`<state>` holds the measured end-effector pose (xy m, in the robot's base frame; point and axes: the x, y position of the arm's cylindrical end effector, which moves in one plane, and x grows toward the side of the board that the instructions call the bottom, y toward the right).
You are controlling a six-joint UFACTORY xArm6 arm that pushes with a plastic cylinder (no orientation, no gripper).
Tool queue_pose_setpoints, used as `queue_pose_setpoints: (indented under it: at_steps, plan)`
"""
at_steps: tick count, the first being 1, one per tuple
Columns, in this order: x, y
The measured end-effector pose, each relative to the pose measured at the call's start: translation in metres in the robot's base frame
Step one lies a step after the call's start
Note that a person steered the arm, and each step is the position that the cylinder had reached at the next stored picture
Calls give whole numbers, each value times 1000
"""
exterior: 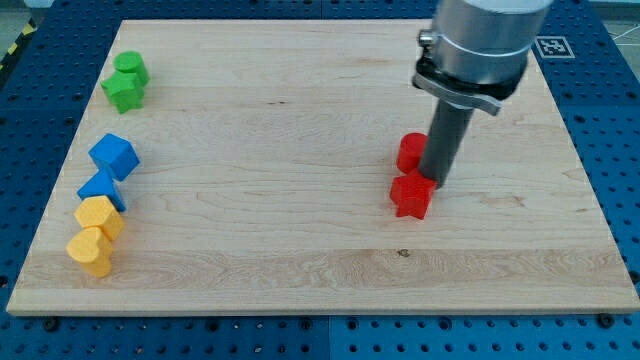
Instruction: Slide the red star towards blue triangle
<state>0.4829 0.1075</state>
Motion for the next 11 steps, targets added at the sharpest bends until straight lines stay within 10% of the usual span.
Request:
queue_pose_setpoints:
  at_steps: [5, 11]
  plan:
    - [31, 20]
    - [87, -105]
